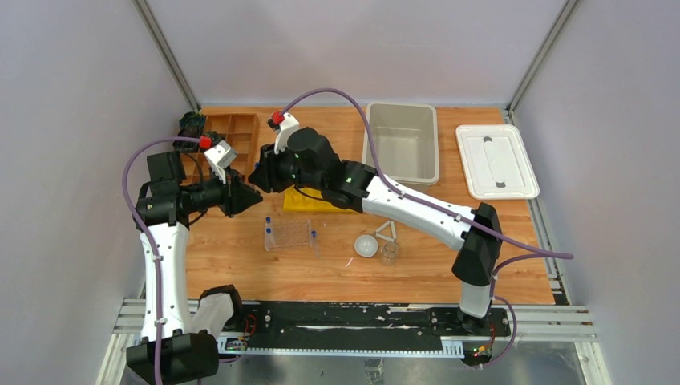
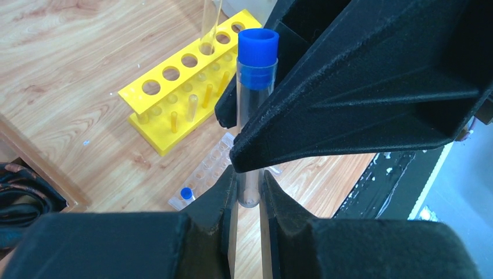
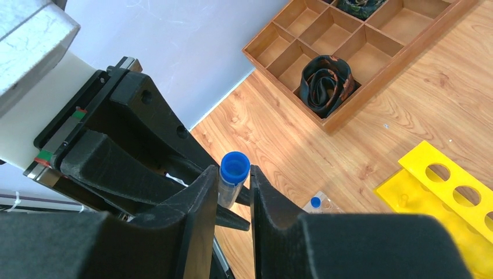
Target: Organize the chemistry lab equipment
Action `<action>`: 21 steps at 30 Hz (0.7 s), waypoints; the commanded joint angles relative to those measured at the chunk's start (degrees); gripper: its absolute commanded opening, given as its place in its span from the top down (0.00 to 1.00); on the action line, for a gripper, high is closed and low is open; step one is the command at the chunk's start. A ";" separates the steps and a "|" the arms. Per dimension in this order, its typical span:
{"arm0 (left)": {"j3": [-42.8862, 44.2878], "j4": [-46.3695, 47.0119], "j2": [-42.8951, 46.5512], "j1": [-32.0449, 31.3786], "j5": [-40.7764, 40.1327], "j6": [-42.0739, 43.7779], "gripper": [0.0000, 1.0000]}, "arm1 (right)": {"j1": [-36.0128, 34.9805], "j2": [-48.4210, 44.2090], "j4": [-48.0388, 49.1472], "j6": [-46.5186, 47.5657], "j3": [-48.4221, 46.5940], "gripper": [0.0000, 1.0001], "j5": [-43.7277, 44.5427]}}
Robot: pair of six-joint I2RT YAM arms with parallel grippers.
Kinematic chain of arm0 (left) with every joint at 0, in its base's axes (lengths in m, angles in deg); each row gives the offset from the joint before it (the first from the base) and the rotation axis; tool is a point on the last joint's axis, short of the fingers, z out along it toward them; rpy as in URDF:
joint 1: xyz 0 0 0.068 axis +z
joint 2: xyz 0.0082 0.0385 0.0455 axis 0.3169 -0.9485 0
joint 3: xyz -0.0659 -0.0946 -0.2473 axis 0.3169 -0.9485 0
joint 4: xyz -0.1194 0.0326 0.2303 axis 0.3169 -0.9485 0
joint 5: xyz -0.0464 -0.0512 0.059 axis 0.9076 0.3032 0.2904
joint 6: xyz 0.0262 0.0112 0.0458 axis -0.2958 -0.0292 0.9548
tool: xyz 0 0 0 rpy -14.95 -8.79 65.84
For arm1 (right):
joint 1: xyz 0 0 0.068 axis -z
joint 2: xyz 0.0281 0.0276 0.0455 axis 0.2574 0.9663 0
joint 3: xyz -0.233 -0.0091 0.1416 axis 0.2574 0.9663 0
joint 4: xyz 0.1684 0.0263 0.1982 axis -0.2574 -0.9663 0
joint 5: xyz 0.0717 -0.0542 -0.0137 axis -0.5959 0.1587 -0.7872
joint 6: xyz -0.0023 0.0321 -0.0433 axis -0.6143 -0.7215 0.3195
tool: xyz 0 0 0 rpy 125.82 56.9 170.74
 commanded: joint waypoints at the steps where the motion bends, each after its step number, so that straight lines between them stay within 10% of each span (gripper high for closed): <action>1: -0.68 -0.04 0.83 -0.35 0.65 1.20 1.00 | 2.27 1.08 -0.33 1.62 -3.20 0.70 1.58; 10: -0.52 -0.04 0.64 -0.31 0.11 1.03 1.00 | 2.46 2.32 -0.58 1.35 -4.52 0.70 0.77; 15: -0.35 -0.06 0.18 -0.31 -0.36 0.67 1.00 | 2.49 2.09 -0.11 2.63 -4.02 0.99 1.68; 21: 1.06 -0.13 -1.41 -0.28 -2.24 -1.03 0.31 | 2.88 -0.34 0.66 6.27 -0.43 1.00 3.45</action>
